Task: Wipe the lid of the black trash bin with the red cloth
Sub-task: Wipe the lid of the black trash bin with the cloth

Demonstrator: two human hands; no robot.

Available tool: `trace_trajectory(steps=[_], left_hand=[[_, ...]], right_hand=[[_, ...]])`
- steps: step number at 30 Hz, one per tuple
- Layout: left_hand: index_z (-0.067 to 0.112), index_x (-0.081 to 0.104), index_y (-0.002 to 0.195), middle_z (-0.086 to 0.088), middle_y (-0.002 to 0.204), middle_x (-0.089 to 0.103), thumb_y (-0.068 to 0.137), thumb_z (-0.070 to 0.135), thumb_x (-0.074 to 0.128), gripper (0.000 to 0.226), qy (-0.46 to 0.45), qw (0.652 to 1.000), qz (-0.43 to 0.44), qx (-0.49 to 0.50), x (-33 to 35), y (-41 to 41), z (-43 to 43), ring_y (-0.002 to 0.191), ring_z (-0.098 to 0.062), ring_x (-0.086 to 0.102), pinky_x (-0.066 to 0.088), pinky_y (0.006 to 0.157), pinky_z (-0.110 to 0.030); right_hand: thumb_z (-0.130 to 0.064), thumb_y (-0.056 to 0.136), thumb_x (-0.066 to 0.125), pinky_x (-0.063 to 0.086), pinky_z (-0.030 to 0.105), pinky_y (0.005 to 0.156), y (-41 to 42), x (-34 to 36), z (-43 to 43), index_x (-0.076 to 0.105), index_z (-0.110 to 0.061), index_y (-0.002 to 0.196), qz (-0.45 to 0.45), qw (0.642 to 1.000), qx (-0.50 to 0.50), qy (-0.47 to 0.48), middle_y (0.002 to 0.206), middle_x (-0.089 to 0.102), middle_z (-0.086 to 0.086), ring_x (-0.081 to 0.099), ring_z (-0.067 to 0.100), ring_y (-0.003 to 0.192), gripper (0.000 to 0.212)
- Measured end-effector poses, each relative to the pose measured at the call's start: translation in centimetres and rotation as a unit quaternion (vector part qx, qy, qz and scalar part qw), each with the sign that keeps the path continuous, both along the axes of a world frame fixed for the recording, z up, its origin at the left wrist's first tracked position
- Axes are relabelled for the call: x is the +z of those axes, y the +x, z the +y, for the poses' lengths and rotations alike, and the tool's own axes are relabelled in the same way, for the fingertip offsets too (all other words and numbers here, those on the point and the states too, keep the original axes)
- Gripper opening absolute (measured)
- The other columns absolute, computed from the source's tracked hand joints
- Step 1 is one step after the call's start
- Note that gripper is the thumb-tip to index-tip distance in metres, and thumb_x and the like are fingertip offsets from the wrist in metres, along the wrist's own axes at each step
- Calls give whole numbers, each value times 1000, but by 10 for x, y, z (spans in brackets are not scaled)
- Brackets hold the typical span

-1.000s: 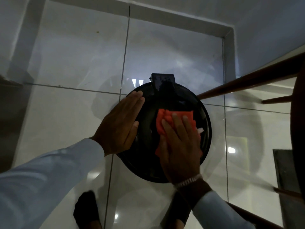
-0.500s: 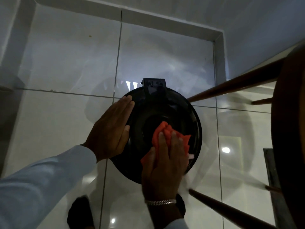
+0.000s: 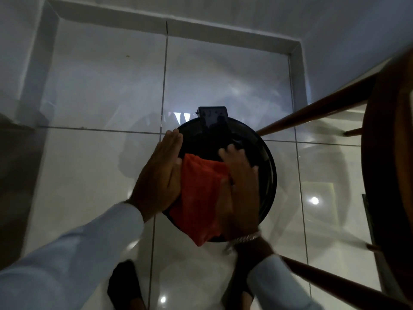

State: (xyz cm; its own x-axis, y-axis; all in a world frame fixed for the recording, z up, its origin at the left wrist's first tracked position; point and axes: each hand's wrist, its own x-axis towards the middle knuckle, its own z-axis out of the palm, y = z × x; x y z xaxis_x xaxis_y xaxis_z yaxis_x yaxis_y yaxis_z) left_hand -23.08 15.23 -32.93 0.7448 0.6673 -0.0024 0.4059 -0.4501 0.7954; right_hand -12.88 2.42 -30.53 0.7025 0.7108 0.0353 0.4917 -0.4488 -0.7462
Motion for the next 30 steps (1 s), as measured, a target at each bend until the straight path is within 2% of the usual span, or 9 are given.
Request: trace_trajectory(steps=[3, 6, 8, 10, 13, 18, 24, 28, 30], left_hand=[[2, 26, 148, -16, 160, 21, 98, 26, 36, 57, 29, 998, -45, 26, 17, 1, -58, 151, -28, 14, 14, 124, -41], [9, 34, 146, -16, 158, 28, 90, 45, 48, 69, 163, 984, 55, -56, 3, -4, -101, 149, -36, 17, 19, 117, -62], [10, 45, 141, -16, 152, 38, 86, 47, 52, 67, 218, 970, 96, -53, -11, -4, -97, 145, -40, 26, 27, 112, -65], [9, 49, 138, -17, 149, 43, 88, 44, 49, 60, 224, 970, 96, -18, -16, -3, -87, 143, -42, 30, 31, 110, -65], [5, 50, 137, -22, 147, 46, 92, 35, 51, 54, 199, 972, 92, 88, -15, 3, -69, 141, -44, 34, 35, 109, -62], [9, 43, 141, -17, 149, 45, 96, 34, 45, 52, 93, 957, 122, 247, -4, 34, -47, 141, -37, 36, 34, 114, -53], [3, 48, 137, -25, 147, 43, 92, 28, 47, 51, 184, 948, 102, 238, -19, 23, -102, 139, -47, 33, 34, 109, -63], [5, 39, 143, -21, 156, 29, 92, 35, 40, 59, 120, 957, 157, 210, -6, 38, -156, 148, -43, 16, 18, 118, -62], [6, 31, 147, -17, 159, 22, 93, 36, 36, 62, 58, 966, 143, 208, 8, 47, -169, 150, -39, 9, 16, 119, -63]], right_hand=[[-16, 90, 37, 14, 60, 119, 49, -6, 10, 50, -17, 135, -23, 998, -11, -62, 150, 43, 7, 24, 23, 144, 47], [-13, 95, 44, 22, 64, 116, 68, -26, 6, 47, -15, 138, -64, 991, 56, -108, 152, 39, 12, 19, 25, 144, 44], [-22, 93, 51, 25, 66, 114, 73, -36, 0, 43, -15, 140, -118, 982, 88, -115, 152, 39, 15, 20, 28, 143, 48], [-31, 92, 45, 25, 62, 111, 75, -42, -3, 40, -16, 142, -164, 976, 98, -108, 152, 39, 16, 21, 30, 142, 52], [-26, 93, 40, 19, 52, 111, 73, -44, -2, 38, -17, 142, -169, 977, 90, -96, 153, 38, 14, 21, 29, 144, 50], [-13, 92, 48, 17, 49, 113, 67, -44, 4, 43, -15, 141, -168, 981, 53, -84, 152, 40, 13, 26, 33, 145, 49], [-16, 91, 45, 16, 45, 115, 66, -44, 5, 43, -16, 140, -167, 982, 39, -84, 152, 42, 11, 24, 26, 145, 49], [-29, 89, 34, 15, 45, 116, 67, -41, 4, 47, -14, 138, -126, 988, 44, -79, 151, 42, 11, 23, 25, 145, 52], [-29, 92, 32, 15, 48, 119, 68, -35, 5, 50, -11, 136, -71, 995, 43, -61, 150, 42, 10, 22, 21, 144, 50]])
